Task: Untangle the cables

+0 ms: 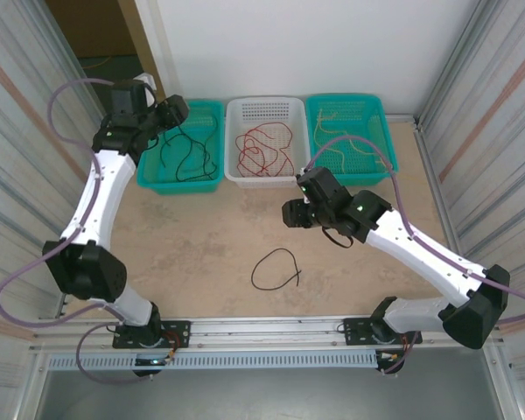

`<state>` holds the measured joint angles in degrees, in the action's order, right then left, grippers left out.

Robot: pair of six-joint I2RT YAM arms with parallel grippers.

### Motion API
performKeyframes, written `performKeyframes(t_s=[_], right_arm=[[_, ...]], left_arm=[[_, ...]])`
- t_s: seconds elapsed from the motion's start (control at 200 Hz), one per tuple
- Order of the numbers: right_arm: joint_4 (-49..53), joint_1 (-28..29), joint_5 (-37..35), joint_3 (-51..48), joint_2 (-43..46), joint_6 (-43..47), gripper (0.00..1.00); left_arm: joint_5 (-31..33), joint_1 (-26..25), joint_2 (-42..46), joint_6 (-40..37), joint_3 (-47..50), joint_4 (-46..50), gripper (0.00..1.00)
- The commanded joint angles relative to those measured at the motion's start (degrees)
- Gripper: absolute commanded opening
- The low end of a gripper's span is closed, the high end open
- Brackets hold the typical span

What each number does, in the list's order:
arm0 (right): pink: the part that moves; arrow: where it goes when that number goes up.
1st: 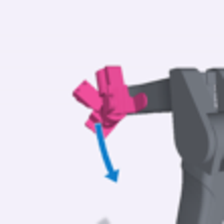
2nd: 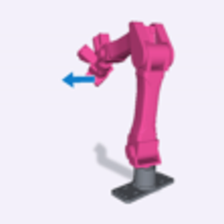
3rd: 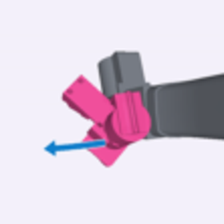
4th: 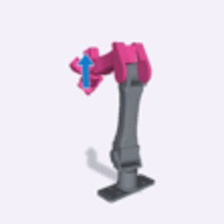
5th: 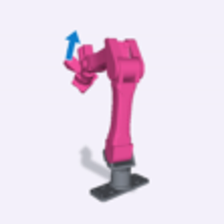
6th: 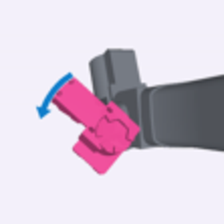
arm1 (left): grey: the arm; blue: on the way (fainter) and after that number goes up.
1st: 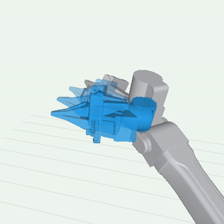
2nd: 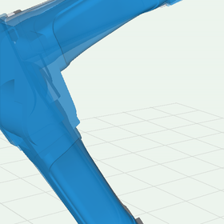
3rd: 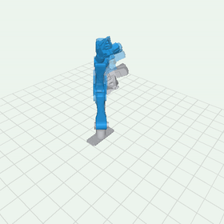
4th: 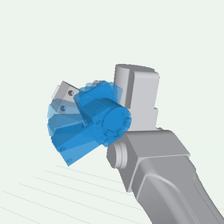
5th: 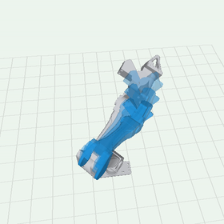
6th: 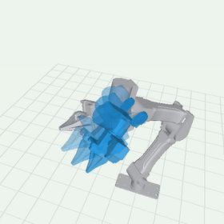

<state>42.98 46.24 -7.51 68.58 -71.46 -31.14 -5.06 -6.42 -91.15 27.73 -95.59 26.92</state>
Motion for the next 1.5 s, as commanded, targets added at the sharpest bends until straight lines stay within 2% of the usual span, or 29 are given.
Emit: performKeyframes(t_s=[0.0,0.18,0.281,0.386,0.451,0.586,0.736,0.867,1.087,1.212,1.373,1.493], right_arm=[[-0.1,0.9,0.3,-1.1,0.2,-1.8,0.55],[-0.6,1.0,1.5,-1.9,-3.0,-3.2,0.56],[-0.5,0.6,0.5,-2.3,-5.0,-4.8,0.55],[-0.1,-1.6,-0.8,-3.5,-5.6,-7.4,0.55],[-0.5,-4.3,0.1,-4.9,-5.2,-9.3,0.55],[-1.4,-9.4,3.4,-8.0,-2.9,-11.1,0.55],[-0.9,-11.4,6.8,-10.5,-2.6,-10.4,0.56],[-0.3,-10.7,11.3,-12.0,-7.3,-7.9,0.5],[-2.2,-5.2,14.8,-11.9,-18.5,-4.3,0.44],[0.1,-0.6,11.7,-7.2,-27.3,-2.7,0.36],[1.9,1.8,8.2,-3.9,-33.4,-2.8,0.26],[2.8,2.1,6.5,-3.1,-35.6,-2.9,0.09]], left_arm=[[-2.1,-0.4,2.8,1.7,2.0,-2.2,0.78],[-1.2,-6.0,12.7,0.0,14.5,-3.4,0.62],[2.0,-13.7,19.7,-1.5,24.0,-3.0,0.56],[3.9,-23.2,23.4,-0.8,32.9,-1.4,0.57],[3.0,-28.5,21.7,-1.2,35.3,1.5,0.55],[5.7,-39.0,13.0,-4.3,35.7,7.6,0.49],[3.9,-45.6,1.4,-6.6,31.4,11.3,0.44],[3.5,-46.5,-1.8,-5.3,29.7,10.7,0.39],[4.0,-43.2,5.6,-1.9,33.3,8.4,0.4],[3.1,-40.3,12.4,-0.4,37.4,7.0,0.4],[3.5,-37.8,19.6,0.0,40.9,8.0,0.4],[2.9,-36.4,22.9,0.3,42.4,8.0,0.41]])
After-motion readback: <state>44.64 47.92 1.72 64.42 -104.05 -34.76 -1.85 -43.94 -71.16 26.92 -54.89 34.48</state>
